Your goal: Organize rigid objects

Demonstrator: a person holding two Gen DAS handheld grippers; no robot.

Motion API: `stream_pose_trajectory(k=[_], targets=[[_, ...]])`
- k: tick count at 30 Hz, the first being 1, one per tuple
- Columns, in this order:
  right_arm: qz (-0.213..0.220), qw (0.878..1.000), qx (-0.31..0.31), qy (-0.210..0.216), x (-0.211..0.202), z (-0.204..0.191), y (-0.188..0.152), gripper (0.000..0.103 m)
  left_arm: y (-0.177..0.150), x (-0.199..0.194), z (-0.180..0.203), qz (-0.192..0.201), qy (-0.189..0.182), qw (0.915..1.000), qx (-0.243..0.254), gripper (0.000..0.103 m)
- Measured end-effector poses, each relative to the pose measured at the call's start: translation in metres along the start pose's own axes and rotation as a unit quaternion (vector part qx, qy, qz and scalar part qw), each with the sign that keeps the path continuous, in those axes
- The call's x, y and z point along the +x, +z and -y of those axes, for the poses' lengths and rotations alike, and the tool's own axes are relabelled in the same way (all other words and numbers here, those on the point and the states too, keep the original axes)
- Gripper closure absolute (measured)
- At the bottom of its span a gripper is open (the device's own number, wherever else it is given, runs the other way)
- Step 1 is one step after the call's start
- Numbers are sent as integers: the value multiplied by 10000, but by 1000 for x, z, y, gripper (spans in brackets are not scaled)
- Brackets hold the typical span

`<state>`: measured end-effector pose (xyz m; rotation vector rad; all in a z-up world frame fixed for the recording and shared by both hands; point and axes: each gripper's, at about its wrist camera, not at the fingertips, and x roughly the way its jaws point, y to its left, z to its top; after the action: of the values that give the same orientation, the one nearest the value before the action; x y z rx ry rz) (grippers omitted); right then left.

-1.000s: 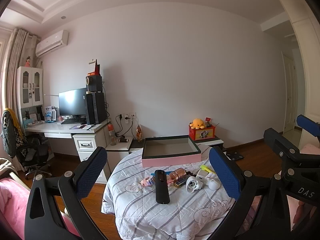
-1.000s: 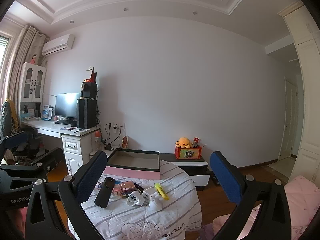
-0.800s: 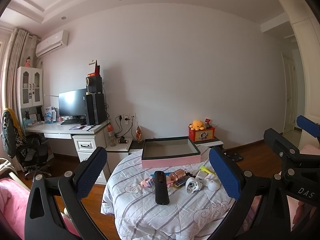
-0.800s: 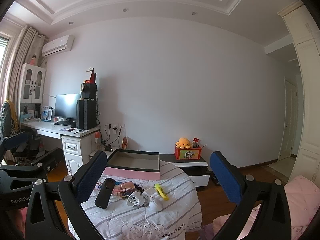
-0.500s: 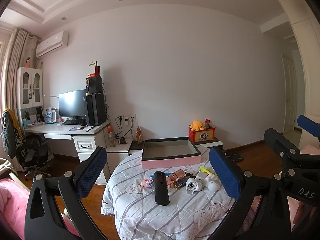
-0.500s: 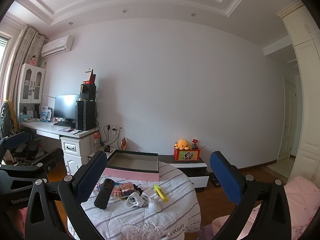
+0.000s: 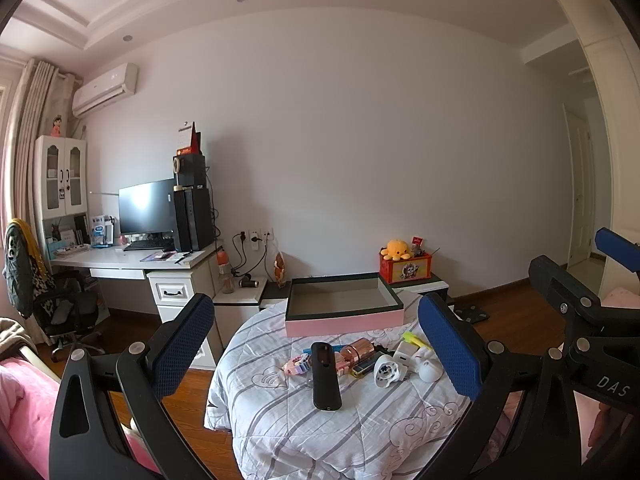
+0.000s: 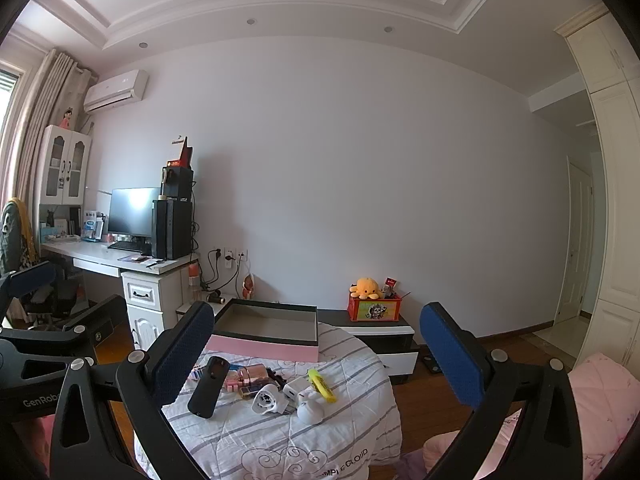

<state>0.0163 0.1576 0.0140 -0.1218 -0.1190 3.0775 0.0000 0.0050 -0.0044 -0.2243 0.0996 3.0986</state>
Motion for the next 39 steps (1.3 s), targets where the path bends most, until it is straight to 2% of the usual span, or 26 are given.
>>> stream_pose_trajectory(k=[19,26,33,39], targets=[[-101,9999,-45,-24,9,-1,1,0,-6,7,-4,-68,30,10000,16,0],[-203,9997,-111,9,21,-3,-8,0,-13,18,-7,-224,-73,9997,-40,0],[-858,9962,-131,57,72,-1,-46,0,-51,76,-22,-1037,-183,9940,-287,0],[-1693,9853,-17,228,135,7,-101,0,-107,146,-32,-2035,-4,9783,-386,0]])
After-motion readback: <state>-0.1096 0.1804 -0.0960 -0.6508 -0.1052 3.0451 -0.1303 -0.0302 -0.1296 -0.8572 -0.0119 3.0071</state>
